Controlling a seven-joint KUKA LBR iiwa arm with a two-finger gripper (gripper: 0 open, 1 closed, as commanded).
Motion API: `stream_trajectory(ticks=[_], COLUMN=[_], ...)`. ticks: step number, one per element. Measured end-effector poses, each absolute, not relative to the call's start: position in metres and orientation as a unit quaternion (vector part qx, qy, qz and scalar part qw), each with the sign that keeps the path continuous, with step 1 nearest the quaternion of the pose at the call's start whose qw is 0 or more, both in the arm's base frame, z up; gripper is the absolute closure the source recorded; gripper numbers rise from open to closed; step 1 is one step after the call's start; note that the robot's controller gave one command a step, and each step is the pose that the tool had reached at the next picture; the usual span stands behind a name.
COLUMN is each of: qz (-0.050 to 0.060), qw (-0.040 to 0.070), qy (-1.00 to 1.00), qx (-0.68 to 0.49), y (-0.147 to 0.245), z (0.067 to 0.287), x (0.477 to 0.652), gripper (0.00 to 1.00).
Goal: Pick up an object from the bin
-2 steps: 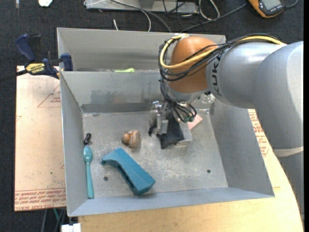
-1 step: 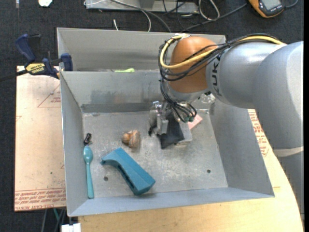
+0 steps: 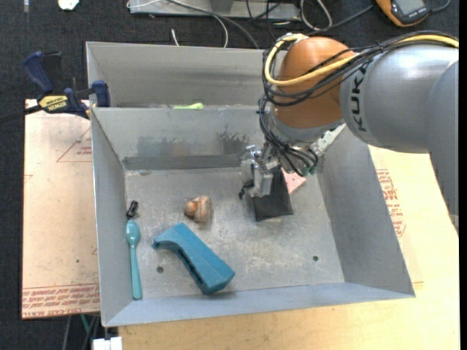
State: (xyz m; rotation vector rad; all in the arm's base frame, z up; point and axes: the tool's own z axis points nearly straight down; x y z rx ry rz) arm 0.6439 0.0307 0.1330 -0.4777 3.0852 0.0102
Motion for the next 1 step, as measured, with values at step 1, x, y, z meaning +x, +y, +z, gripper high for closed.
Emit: stream_trajectory(ticks=[1], qz=[0.005], qw=[0.011], qy=[0.998], qx=[-0.069], y=[-0.0059], z=[0.1769], x=[0.6362], gripper=[1.00])
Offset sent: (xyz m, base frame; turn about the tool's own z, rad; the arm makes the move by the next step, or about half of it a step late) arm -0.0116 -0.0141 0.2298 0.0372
